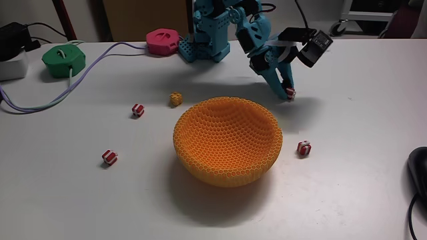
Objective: Place cube pieces into the yellow basket
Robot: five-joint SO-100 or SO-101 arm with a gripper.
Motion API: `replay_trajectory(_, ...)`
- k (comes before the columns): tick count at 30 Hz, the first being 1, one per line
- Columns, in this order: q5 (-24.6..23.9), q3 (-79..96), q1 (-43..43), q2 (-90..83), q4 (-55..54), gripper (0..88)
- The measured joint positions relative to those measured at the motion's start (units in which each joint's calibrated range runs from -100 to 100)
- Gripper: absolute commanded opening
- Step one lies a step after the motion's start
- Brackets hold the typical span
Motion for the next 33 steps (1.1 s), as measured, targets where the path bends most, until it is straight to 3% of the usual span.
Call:
replay_trajectory(6, 15.0, -22.8, 22.0, -6.5, 23.8, 3.5)
replay_trajectory(10, 21.5, -35.1, 36.2, -1.1, 30.3, 23.9)
replay_trajectory(14, 23.0, -38.5, 43.5, 1.9, 37.2, 42.5)
replay_trajectory(17, 23.6, -39.9, 44.0, 2.2, 42.3, 49.6)
replay_trajectory(21, 24.9, -45.6, 42.4, 3.0, 50.9, 49.4)
replay_trajectory(26, 28.3, -61.5, 33.0, 10.6, 62.8, 43.2)
replay_trajectory(33, 26.6, -72.5, 17.5, 24.9, 64.4, 32.2)
